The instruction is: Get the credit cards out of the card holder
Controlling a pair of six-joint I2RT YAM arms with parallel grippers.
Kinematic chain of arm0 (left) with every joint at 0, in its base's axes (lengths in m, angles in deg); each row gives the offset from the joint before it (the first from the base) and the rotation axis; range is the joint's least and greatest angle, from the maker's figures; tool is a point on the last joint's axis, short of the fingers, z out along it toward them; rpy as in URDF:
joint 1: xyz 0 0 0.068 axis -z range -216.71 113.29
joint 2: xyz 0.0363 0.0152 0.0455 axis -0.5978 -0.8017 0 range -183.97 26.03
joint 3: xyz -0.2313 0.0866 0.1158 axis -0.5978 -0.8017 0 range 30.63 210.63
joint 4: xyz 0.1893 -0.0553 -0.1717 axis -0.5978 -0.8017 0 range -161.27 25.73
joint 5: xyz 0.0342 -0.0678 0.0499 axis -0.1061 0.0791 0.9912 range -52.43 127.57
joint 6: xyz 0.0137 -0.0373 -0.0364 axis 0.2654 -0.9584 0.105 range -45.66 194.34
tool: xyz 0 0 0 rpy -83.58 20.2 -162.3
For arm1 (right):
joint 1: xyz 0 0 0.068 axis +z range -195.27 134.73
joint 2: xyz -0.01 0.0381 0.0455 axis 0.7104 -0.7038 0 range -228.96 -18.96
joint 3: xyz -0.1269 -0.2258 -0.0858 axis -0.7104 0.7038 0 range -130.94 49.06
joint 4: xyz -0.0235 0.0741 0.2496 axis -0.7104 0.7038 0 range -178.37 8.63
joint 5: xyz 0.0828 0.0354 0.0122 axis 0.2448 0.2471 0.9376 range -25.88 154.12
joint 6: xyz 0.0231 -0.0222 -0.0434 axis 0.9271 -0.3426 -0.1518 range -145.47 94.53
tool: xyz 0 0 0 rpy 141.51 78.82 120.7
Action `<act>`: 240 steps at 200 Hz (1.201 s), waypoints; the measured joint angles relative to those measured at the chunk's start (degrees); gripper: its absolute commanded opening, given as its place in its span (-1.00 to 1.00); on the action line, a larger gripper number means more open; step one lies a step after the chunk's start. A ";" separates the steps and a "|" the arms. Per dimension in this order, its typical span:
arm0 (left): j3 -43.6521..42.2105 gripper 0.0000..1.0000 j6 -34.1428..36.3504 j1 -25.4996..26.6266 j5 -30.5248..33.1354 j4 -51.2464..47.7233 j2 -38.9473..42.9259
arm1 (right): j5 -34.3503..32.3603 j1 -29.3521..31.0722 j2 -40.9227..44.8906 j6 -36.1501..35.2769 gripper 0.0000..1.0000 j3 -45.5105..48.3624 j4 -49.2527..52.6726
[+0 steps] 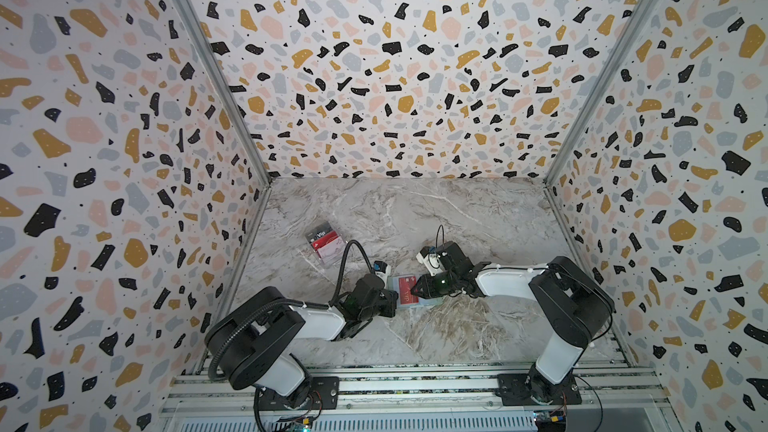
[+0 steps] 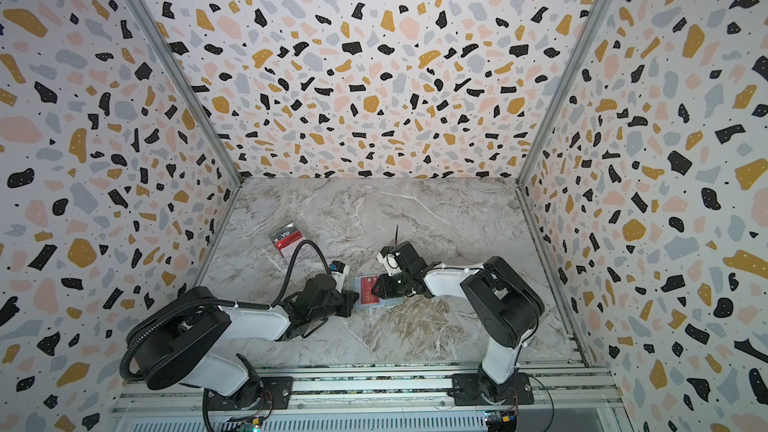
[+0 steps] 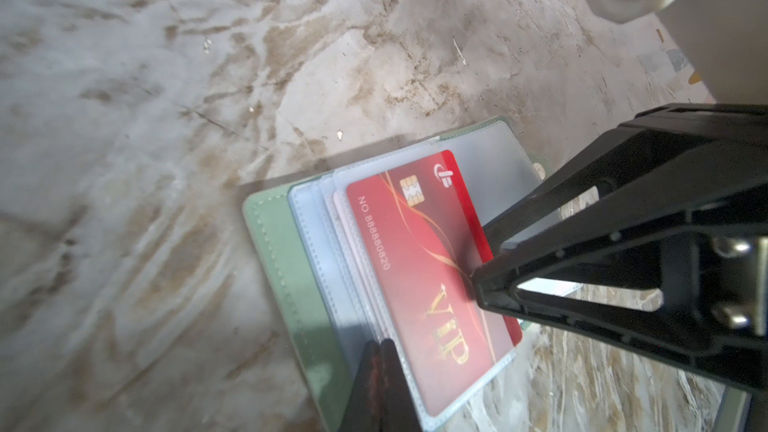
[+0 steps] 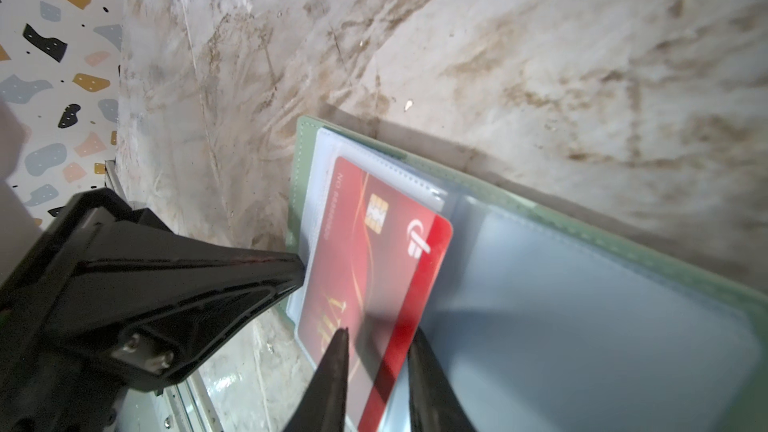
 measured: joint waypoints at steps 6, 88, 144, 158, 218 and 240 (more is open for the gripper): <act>-0.02 -1.00 0.00 -0.02 0.00 0.02 0.00 | 0.04 -0.02 0.00 0.00 -0.50 0.00 0.00; -0.26 -1.00 -0.07 -0.04 0.00 1.20 -0.48 | 4.72 -1.62 0.35 1.88 -0.53 2.03 -3.34; -0.26 -1.00 -0.33 -0.09 -0.13 1.90 -0.90 | 7.80 -2.54 0.81 3.26 -0.53 3.04 -5.05; -0.26 -1.00 -0.39 -0.09 -0.13 1.95 -0.92 | 8.24 -2.67 0.81 3.15 -0.53 3.04 -5.05; -0.26 -1.00 -0.42 -0.11 -0.13 1.97 -0.92 | 9.94 -3.19 0.81 -0.81 -0.53 1.40 -1.86; -0.26 -1.00 -0.42 -0.11 -0.15 1.99 -0.92 | 11.08 -3.78 0.81 -2.21 -0.53 1.36 -0.90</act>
